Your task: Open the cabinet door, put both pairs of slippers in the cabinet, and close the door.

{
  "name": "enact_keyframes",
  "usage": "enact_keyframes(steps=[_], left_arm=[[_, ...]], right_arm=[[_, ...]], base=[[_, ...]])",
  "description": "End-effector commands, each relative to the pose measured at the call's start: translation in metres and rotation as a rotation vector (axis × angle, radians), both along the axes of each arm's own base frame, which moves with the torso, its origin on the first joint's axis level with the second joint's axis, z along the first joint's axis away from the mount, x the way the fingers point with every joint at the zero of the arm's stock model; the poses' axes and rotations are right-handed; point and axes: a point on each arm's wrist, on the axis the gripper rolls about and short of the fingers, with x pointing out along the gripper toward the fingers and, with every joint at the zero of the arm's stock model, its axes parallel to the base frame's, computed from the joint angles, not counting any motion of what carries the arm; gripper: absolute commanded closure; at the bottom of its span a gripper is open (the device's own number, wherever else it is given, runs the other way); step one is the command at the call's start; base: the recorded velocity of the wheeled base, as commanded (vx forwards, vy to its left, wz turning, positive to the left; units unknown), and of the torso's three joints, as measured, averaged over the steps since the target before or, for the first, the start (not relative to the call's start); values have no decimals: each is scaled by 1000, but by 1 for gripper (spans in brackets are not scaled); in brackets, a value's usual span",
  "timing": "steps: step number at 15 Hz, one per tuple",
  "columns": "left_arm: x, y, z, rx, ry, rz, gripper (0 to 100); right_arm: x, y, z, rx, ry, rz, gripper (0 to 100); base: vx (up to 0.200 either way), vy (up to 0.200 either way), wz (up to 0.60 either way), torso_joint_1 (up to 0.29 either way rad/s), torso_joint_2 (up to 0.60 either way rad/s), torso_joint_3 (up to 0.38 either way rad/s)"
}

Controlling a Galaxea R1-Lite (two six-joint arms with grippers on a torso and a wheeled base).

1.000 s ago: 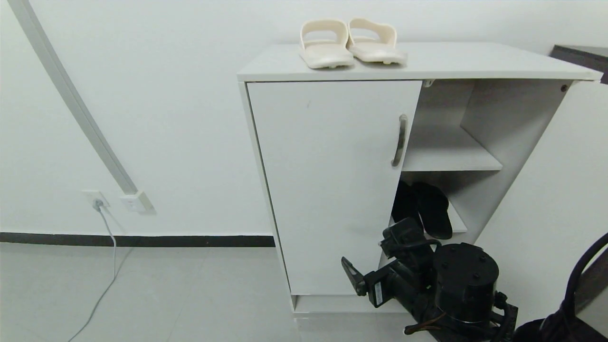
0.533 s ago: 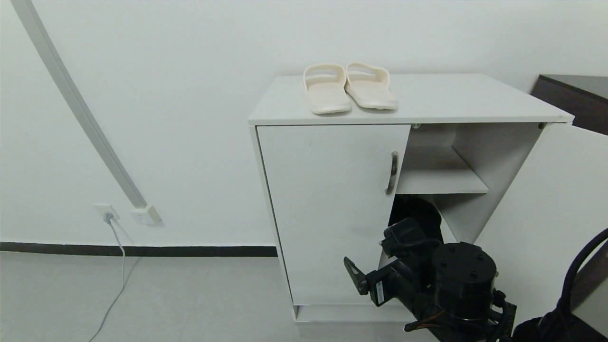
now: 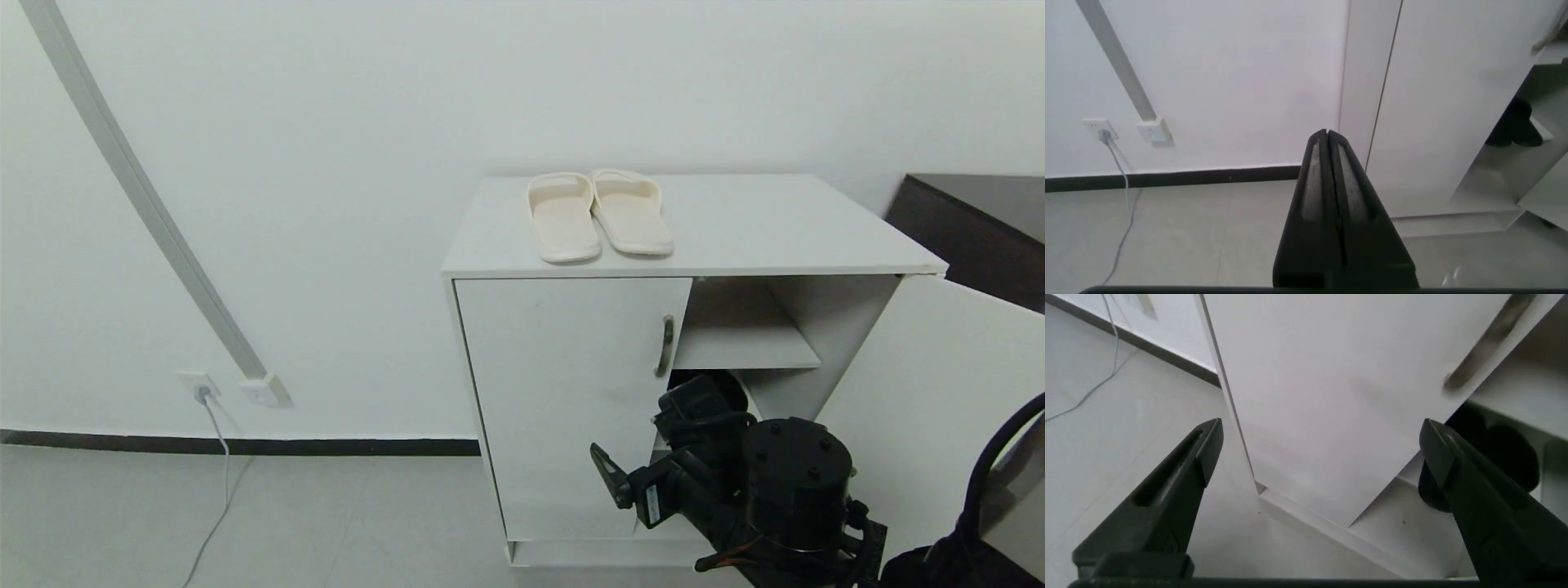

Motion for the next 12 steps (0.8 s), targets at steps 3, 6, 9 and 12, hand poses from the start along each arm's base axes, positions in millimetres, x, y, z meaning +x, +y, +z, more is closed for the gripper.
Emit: enact_keyframes(steps=[3,6,9,12], left_arm=[[0,0,0,0,1,-1,100],[0,0,0,0,2,0,100],[0,0,0,0,2,0,100],[0,0,0,0,1,0,100]], right_arm=[[0,0,-1,-3,0,1,0],[0,0,-1,-3,0,1,0],[0,0,-1,-3,0,1,0],[0,0,-1,-3,0,1,0]], base=[[0,0,0,204,-520,-308],[0,0,0,225,-536,-317],[0,0,0,241,-561,-323],[0,0,0,266,-592,-336]])
